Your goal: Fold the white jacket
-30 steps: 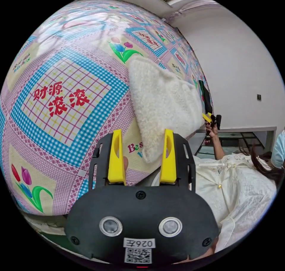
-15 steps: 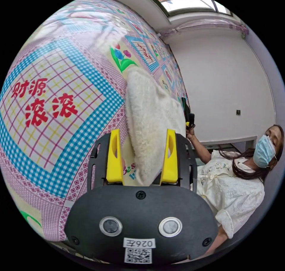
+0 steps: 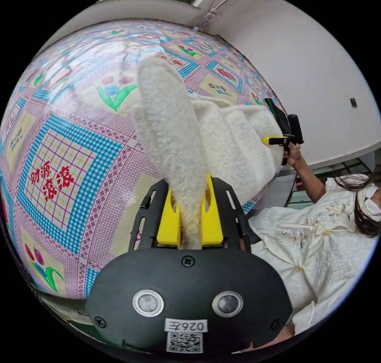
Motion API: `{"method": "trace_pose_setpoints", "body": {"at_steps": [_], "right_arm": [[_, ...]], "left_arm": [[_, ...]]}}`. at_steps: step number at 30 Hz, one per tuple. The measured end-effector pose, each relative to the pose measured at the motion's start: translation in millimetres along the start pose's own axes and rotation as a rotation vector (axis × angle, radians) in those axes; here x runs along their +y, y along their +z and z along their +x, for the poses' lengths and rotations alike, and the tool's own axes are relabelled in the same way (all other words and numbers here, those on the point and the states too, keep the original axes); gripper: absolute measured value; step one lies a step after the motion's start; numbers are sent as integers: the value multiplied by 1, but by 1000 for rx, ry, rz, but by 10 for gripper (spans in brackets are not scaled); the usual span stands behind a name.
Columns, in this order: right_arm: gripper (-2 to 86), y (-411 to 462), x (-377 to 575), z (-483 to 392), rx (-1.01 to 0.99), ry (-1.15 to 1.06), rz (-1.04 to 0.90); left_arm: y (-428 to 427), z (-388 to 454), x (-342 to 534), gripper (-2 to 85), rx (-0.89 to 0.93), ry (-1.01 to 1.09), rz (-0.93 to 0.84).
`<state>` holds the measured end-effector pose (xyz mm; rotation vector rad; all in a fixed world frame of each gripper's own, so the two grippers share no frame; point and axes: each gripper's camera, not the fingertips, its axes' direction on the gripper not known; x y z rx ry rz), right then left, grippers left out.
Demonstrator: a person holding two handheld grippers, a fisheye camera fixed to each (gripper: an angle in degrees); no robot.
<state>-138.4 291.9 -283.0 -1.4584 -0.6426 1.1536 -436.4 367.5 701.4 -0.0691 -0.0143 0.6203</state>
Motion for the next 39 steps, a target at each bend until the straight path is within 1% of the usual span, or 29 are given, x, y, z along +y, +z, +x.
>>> {"method": "trace_pose_setpoints", "body": {"at_steps": [2, 5, 7, 11, 15, 17, 21, 23, 24, 26, 27, 29, 30, 32, 33, 35, 36, 38, 39], "right_arm": [[42, 3, 13, -40, 141, -87, 14], [39, 3, 30, -78, 248, -180, 39], [38, 0, 38, -95, 272, -221, 65], [36, -2, 46, -134, 307, -325, 129], [36, 6, 37, -179, 314, -462, 171], [35, 17, 22, -218, 299, -587, 191], [35, 48, -17, -285, 226, -775, 226], [35, 78, -49, -349, 204, -924, 251], [35, 86, -57, -366, 204, -960, 258], [35, 124, -96, -451, 219, -1095, 271], [35, 134, -107, -474, 225, -1129, 272], [36, 178, -156, -565, 227, -1235, 258], [36, 190, -170, -588, 216, -1251, 249], [36, 240, -223, -671, 186, -1310, 199], [36, 253, -236, -690, 175, -1312, 186], [37, 312, -283, -756, 157, -1305, 126], [37, 328, -293, -770, 163, -1305, 109], [39, 392, -325, -818, 207, -1295, 38], [40, 409, -331, -827, 226, -1295, 21]], "left_arm": [[-4, 27, 20, 77, -17, 8, 40], [-12, 57, 58, 76, 45, -26, 127], [-20, 76, 91, 76, 113, -71, 216], [-38, 104, 136, 76, 184, -117, 350], [-84, 131, 199, 77, 197, -126, 539], [-111, 138, 232, 77, 178, -132, 625], [-184, 141, 325, 77, 104, -161, 834], [-218, 140, 367, 77, 54, -168, 915], [-241, 139, 396, 77, 14, -169, 969], [-278, 134, 438, 77, -44, -171, 1043], [-303, 128, 465, 77, -83, -174, 1091], [-341, 115, 503, 77, -132, -180, 1162], [-365, 103, 527, 77, -157, -189, 1207], [-398, 80, 560, 76, -196, -209, 1259], [-417, 60, 579, 76, -202, -230, 1288], [-439, 24, 603, 76, -192, -282, 1321], [-449, -2, 617, 76, -181, -323, 1331], [-454, -43, 636, 77, -123, -400, 1357], [-451, -70, 648, 77, -83, -451, 1361]]}}
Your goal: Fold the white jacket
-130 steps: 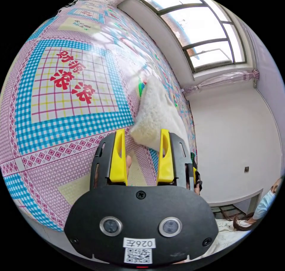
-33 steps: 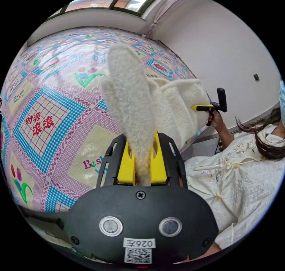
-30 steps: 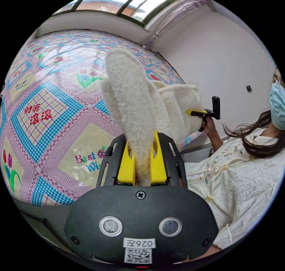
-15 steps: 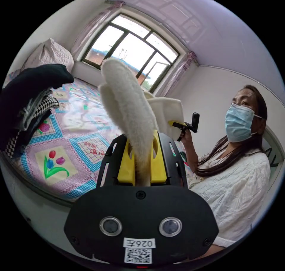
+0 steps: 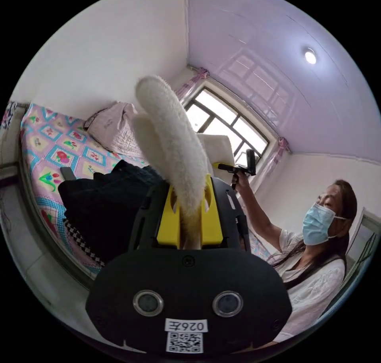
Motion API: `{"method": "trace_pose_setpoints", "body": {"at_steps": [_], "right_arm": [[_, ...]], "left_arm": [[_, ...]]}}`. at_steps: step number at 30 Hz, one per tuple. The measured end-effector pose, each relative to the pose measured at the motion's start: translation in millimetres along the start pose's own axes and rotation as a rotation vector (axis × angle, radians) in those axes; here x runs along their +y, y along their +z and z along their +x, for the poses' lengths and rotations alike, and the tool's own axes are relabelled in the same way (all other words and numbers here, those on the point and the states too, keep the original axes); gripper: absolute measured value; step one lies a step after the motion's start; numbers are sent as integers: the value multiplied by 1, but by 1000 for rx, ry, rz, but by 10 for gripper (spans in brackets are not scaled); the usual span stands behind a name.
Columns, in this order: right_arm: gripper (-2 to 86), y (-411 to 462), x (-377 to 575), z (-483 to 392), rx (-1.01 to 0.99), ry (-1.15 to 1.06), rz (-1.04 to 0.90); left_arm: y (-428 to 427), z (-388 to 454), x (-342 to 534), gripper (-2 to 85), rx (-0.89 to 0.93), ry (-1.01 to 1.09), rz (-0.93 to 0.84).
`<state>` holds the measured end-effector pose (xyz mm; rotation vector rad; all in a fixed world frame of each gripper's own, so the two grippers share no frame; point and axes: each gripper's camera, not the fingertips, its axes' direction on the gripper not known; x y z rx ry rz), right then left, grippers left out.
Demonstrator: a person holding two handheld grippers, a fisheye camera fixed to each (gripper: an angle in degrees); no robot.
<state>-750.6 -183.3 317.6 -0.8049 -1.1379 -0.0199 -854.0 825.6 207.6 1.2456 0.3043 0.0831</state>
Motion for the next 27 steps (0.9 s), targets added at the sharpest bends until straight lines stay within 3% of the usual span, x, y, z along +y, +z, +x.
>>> {"method": "trace_pose_setpoints", "body": {"at_steps": [3, 9, 12, 20, 23, 27], "right_arm": [[48, 80, -48, 3, 19, -9, -139], [52, 217, -46, 31, 337, 62, -417], [46, 216, -22, 47, 306, 162, -294], [32, 144, 93, 145, -113, 640, 139], [8, 94, 149, 159, -120, 754, 352], [-7, 27, 218, 145, -97, 749, 497]], "left_arm": [[-3, -70, 12, 80, -6, -170, -2], [-23, -174, 66, 99, 119, -499, 2], [-49, -181, 80, 99, 177, -504, 73], [-126, -174, 111, 53, 181, -501, 272], [-145, -171, 118, 14, 149, -510, 318], [-153, -165, 126, -8, 89, -534, 310]]}}
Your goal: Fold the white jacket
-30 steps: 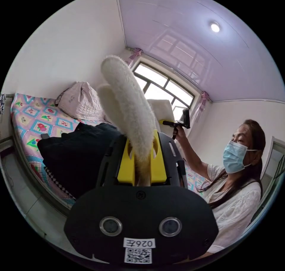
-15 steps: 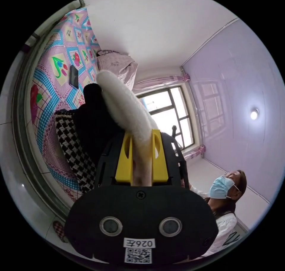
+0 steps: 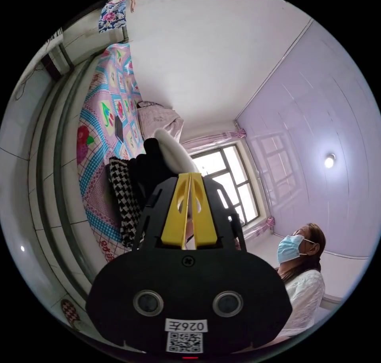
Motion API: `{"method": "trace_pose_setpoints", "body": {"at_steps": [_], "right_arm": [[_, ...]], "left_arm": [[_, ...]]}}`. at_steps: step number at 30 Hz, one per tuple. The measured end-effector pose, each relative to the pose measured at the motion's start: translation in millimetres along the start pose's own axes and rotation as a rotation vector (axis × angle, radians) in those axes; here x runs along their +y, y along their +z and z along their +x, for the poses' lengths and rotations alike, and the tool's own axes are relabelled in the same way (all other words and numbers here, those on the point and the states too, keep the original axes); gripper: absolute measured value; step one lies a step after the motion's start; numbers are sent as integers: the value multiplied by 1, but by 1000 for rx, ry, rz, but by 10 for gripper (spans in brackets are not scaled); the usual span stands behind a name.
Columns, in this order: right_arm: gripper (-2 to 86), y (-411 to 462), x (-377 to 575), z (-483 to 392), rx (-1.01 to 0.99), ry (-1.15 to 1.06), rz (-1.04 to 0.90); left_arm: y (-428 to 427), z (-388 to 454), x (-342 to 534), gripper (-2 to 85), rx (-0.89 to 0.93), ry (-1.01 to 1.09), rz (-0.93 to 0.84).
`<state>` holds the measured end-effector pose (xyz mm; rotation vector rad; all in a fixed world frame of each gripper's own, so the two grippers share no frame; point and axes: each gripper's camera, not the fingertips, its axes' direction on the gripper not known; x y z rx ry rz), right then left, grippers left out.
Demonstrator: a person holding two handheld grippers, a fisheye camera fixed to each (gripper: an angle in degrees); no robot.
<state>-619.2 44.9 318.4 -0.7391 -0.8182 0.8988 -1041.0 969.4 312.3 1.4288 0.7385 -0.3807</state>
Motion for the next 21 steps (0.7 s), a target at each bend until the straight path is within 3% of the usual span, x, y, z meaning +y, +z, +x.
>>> {"method": "trace_pose_setpoints", "body": {"at_steps": [5, 9, 14, 21], "right_arm": [[-9, -160, 95, 3, 36, -74, 132], [-9, -258, 175, 15, 123, -31, 124], [-9, -398, 305, 38, 219, 131, -3], [-9, -581, 456, 36, 382, 371, -60]], "left_arm": [[-12, -23, 28, -10, -98, -168, 72], [-15, -43, 75, -10, -271, -329, 61], [32, -41, 139, -10, -399, -397, -120], [194, 2, 245, -10, -438, -338, -500]]}}
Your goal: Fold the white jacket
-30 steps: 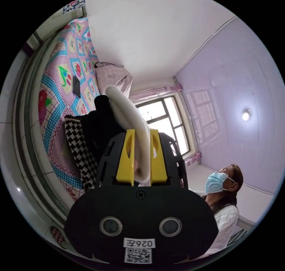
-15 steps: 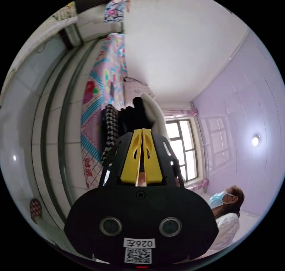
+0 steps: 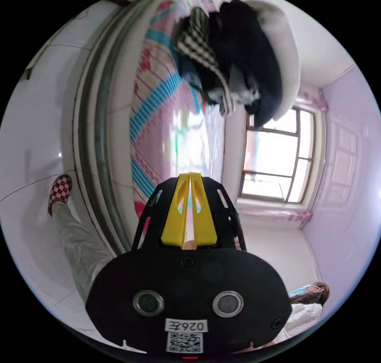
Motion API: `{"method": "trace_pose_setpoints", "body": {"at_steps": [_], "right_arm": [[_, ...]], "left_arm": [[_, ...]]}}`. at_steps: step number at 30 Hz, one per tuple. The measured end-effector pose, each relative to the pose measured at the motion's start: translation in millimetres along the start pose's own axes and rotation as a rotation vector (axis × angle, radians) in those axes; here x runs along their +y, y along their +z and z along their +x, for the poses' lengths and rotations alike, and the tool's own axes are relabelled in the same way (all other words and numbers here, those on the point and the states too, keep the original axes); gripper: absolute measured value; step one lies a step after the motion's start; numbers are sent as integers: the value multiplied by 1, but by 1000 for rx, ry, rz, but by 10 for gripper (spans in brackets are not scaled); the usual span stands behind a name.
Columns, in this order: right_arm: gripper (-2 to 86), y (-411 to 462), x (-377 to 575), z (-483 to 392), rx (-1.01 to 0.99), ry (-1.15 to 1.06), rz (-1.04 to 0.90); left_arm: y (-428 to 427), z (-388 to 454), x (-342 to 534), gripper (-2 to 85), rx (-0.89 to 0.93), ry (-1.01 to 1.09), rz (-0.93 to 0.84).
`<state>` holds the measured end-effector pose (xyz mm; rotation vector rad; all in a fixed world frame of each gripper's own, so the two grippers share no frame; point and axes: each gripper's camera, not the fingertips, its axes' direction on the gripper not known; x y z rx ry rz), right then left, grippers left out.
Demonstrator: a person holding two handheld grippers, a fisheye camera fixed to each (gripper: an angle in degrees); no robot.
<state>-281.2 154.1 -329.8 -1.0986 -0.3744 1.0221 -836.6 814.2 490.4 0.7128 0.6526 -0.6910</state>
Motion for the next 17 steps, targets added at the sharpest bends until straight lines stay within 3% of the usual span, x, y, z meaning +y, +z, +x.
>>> {"method": "trace_pose_setpoints", "body": {"at_steps": [5, 10, 17], "right_arm": [[-9, -121, 84, 53, 106, 200, 36], [-10, -186, 120, 70, 164, 351, 139], [-9, -205, 109, 48, 109, 459, 329]], "left_arm": [[135, 76, 30, -10, 26, 129, -240], [249, 143, 67, -10, 66, 237, -505], [308, 160, 42, -10, 49, 241, -598]]}}
